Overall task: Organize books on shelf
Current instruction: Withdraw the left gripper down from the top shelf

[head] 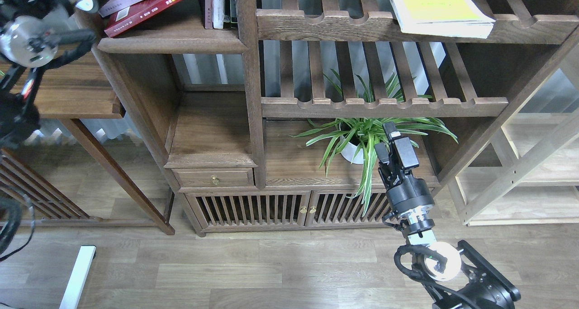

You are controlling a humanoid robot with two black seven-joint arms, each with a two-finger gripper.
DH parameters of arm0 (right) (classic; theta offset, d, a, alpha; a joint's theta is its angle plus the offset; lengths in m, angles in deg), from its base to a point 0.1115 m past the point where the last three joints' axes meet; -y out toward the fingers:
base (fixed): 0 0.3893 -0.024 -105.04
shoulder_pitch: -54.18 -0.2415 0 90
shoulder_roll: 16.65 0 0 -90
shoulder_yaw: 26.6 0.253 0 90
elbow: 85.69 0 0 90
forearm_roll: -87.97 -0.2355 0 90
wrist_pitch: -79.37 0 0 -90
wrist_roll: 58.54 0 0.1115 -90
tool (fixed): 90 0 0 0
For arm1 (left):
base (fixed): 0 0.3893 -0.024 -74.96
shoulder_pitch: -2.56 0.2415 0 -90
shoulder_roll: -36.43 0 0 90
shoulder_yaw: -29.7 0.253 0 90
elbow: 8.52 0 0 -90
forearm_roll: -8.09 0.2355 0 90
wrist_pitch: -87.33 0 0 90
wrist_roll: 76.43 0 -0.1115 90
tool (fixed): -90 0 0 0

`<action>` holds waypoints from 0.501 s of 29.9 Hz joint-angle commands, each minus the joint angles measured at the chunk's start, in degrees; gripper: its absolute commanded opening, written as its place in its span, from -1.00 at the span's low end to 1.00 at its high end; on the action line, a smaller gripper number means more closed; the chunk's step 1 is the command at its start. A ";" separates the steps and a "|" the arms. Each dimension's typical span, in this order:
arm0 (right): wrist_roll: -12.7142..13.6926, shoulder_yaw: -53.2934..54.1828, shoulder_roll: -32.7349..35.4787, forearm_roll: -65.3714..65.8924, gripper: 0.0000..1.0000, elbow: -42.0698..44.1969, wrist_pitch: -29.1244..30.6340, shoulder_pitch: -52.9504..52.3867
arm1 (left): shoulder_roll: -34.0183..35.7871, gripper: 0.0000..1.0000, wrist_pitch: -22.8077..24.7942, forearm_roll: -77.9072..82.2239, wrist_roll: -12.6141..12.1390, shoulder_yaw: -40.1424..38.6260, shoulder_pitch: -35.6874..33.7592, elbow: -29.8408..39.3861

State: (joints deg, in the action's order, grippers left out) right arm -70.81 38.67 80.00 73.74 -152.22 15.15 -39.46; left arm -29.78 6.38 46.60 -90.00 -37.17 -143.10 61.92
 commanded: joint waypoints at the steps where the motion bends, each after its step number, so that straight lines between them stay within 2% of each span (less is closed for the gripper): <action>1: 0.32 -0.05 -1.54 -0.09 0.99 -0.09 0.06 -0.14 | 1.97 0.61 0.09 -0.45 -0.06 -3.42 6.24 6.27; 3: 0.41 -0.05 -2.34 -0.09 0.99 -0.09 0.23 -0.14 | 2.06 0.68 0.36 -0.45 -0.06 -5.71 9.50 8.82; 7: 0.32 -0.31 -4.27 0.26 0.99 0.17 2.22 -0.84 | 1.88 0.96 0.62 -0.63 0.55 -9.23 16.26 14.36; 11: 0.40 -1.01 -4.10 0.35 0.99 0.17 2.22 -1.19 | 0.74 0.97 1.41 -3.69 1.17 -12.22 19.88 17.01; 13: 0.41 -1.19 -3.57 0.26 0.99 0.17 1.74 -1.45 | 0.21 0.97 3.68 -7.82 1.52 -12.49 20.41 17.19; 15: 0.32 -0.75 -3.66 0.08 0.99 0.17 -1.42 -2.15 | 0.56 0.98 8.42 -11.86 1.26 -12.84 20.50 16.75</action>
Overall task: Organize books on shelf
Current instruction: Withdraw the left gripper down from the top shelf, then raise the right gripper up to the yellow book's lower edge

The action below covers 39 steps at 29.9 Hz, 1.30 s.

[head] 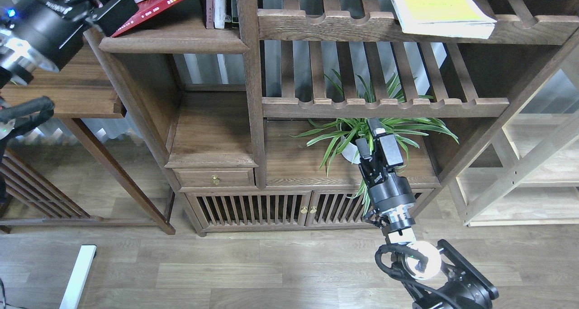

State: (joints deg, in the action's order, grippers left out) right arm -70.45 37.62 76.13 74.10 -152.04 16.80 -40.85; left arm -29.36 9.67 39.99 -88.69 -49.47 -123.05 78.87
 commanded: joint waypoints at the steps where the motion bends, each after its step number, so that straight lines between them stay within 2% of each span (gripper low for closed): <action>1: -0.22 0.73 -0.05 -0.36 0.99 -0.01 -4.39 -1.21 | 0.22 0.97 8.97 -7.45 -0.40 -0.72 0.63 -0.56; 4: -0.22 1.09 0.04 -0.54 0.99 -0.18 -5.37 -1.39 | -0.39 0.96 15.66 -13.78 0.12 -0.63 3.42 -1.61; 9: -0.49 1.00 -0.57 -0.45 0.99 -0.18 -4.58 -1.30 | -6.79 0.97 15.66 -24.07 0.74 -0.89 7.39 -3.02; 12: -0.31 0.13 -0.75 -0.28 0.99 -0.18 -5.36 -1.56 | -8.82 0.98 15.66 -24.97 0.04 -1.77 12.04 -2.32; 19: -0.05 0.91 0.04 -0.19 0.99 -0.18 -9.84 -3.41 | -12.60 0.98 15.66 -25.40 -3.38 -2.83 14.95 -2.32; 25: 0.04 2.58 0.39 -0.36 0.99 -1.58 -11.25 -3.76 | -14.89 0.98 15.66 -25.93 -4.18 -3.27 16.88 -2.40; 29: 0.13 3.63 0.39 -0.36 0.99 -3.43 -13.10 -3.76 | -19.19 0.98 15.66 -26.37 -9.71 -5.37 17.94 -4.68; 31: 0.13 4.69 0.30 -0.45 0.99 -4.48 -14.59 -3.76 | -19.81 0.98 15.66 -26.72 -11.56 -6.08 18.99 -5.65; 39: 0.30 10.23 0.57 -0.89 0.99 -8.35 -15.74 -4.90 | -19.37 0.98 15.66 -29.45 -12.01 -6.43 22.34 -8.81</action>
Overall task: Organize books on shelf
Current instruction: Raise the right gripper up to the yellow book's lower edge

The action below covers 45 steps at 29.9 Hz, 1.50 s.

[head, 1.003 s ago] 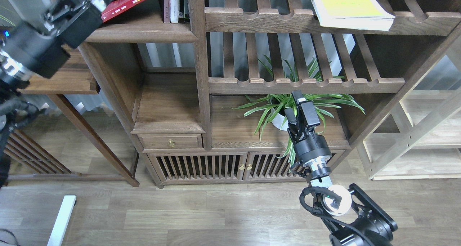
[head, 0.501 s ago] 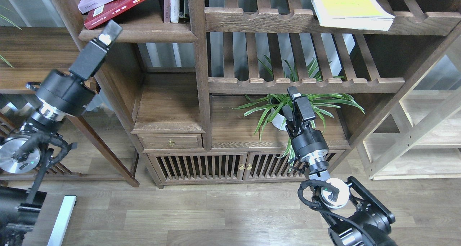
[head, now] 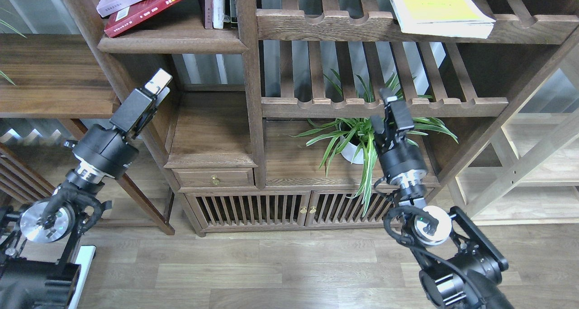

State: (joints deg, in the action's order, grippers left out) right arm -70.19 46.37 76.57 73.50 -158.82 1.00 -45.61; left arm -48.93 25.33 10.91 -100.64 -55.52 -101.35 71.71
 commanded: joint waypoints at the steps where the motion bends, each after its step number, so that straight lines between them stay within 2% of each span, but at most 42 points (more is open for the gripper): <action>1: 0.04 1.57 0.13 -0.46 0.99 -2.27 0.24 -0.14 | 0.20 0.98 0.00 -0.36 -0.06 -0.47 0.64 -2.61; 10: 0.04 1.74 1.97 -0.46 0.99 -2.98 1.91 -2.25 | 0.11 0.98 0.00 -0.36 -0.06 -3.20 -0.24 -11.14; 22: -0.22 5.61 3.02 -0.46 0.99 -1.31 0.33 -8.93 | 0.02 0.98 0.00 -0.36 0.30 -2.94 -0.68 -11.41; 45: -0.22 7.98 4.43 -0.38 0.98 5.20 -1.78 -15.35 | -0.24 0.98 0.00 -0.36 0.03 -3.02 -0.51 -11.06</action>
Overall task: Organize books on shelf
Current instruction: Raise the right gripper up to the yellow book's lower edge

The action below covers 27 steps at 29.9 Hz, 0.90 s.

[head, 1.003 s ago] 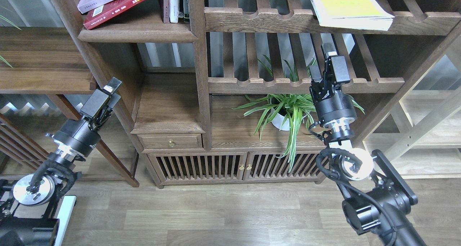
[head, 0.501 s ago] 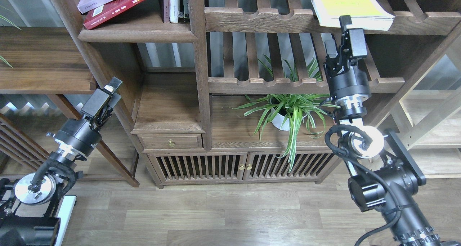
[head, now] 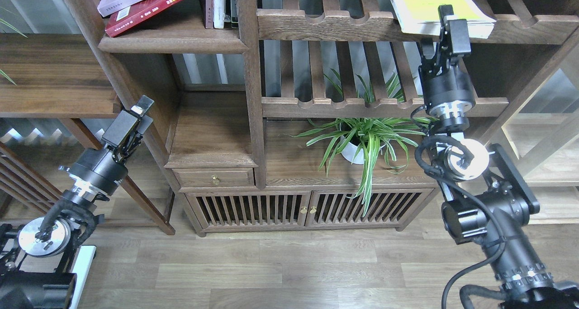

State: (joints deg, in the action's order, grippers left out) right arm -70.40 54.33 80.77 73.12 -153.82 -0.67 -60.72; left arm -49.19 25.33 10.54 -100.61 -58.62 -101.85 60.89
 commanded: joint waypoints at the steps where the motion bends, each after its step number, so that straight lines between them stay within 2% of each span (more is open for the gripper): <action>1: 0.00 0.02 0.40 0.00 0.98 0.19 -0.12 -0.15 | -0.07 0.98 0.00 0.01 -0.08 0.08 0.00 -0.24; 16: -0.27 -0.24 0.58 0.00 0.93 0.10 0.06 -0.06 | 0.11 0.98 0.00 0.01 -0.08 -0.01 0.17 -0.24; 21: -0.27 -0.24 0.32 0.00 0.68 0.19 -0.03 -0.15 | 0.02 0.98 0.00 0.01 -0.08 -0.01 0.18 -0.24; 23: -0.27 -0.24 0.32 0.00 0.63 0.19 -0.12 -0.24 | 0.11 0.98 0.00 0.01 -0.08 -0.01 0.18 -0.24; 27: -0.44 0.02 0.14 0.00 0.14 0.19 0.06 -0.24 | 0.11 0.98 0.00 0.01 -0.08 -0.01 0.26 -0.15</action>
State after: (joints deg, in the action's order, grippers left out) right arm -70.67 54.11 81.02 73.12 -153.65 -0.66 -60.92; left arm -49.13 25.33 10.54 -100.69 -58.63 -101.68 60.64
